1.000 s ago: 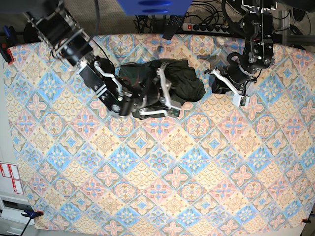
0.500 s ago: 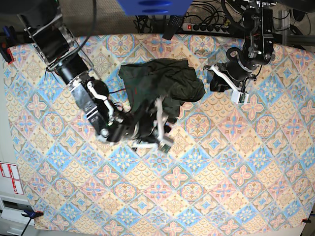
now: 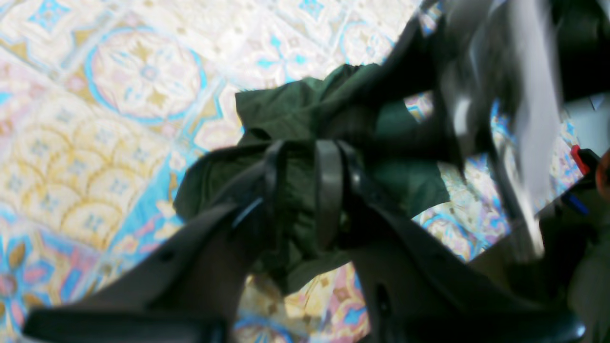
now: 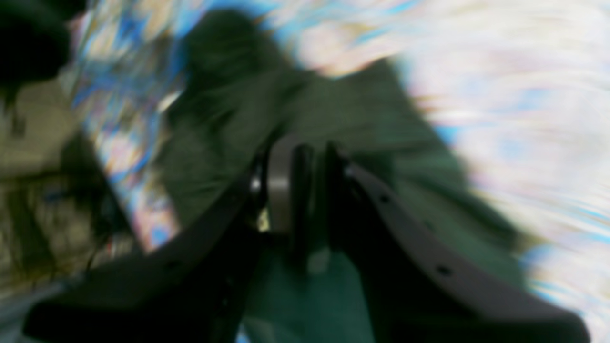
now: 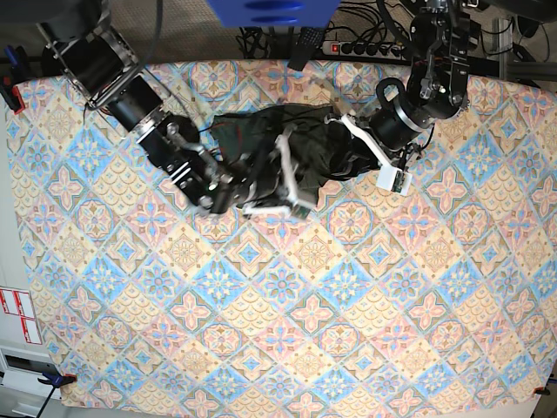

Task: Fold the T-shirt properly
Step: 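Grasp the bundle with the left gripper beside the right gripper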

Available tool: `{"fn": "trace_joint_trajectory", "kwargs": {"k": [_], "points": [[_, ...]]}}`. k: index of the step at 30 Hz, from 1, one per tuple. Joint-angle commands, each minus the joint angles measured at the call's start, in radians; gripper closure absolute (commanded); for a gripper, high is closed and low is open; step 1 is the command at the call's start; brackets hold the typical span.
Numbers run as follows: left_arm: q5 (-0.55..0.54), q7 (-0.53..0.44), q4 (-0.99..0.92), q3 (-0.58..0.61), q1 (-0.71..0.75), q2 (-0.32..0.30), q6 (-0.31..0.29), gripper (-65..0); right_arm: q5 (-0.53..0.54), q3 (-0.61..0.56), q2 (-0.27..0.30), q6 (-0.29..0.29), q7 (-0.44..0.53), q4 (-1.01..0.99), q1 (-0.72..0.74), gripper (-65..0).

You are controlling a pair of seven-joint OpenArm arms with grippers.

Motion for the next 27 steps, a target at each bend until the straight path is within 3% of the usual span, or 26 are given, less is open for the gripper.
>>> {"fn": "trace_joint_trajectory", "kwargs": {"k": [1, 4, 7, 14, 17, 23, 27], "points": [[-0.009, -0.022, 0.014, 0.000, -0.011, -0.006, -0.005, -8.5, 0.015, -0.028, -0.003, 0.002, 0.020, 0.020, 0.026, -10.5], [-0.009, -0.022, 0.013, 0.000, -0.012, -0.006, -0.005, -8.5, 0.015, -0.116, -0.003, 0.002, 0.023, 0.020, 0.031, -10.5], [-0.009, -0.022, 0.013, 0.001, -0.012, -0.006, -0.005, -8.5, 0.015, -0.101, -0.003, 0.002, 0.026, 0.022, 0.034, -10.5], [-0.008, -0.022, 0.008, 0.003, -0.011, -0.006, -0.005, -8.5, 0.015, 0.209, -0.003, 0.002, 0.028, 0.022, 0.026, -10.4], [0.002, -0.022, -0.030, 0.055, -0.031, -0.006, -0.005, -8.5, 0.015, 0.313, -0.003, 0.002, 0.028, 0.013, 0.026, -10.5], [0.003, -0.022, -0.262, 0.169, -0.157, -0.006, 0.002, -8.5, 0.015, 0.315, -0.003, 0.002, 0.022, 0.011, 0.026, -10.5], [0.003, -0.022, -0.368, 0.202, -0.187, -0.006, 0.003, -8.5, 0.015, 0.247, -0.003, 0.002, 0.025, 0.007, 0.031, -10.5]]}}
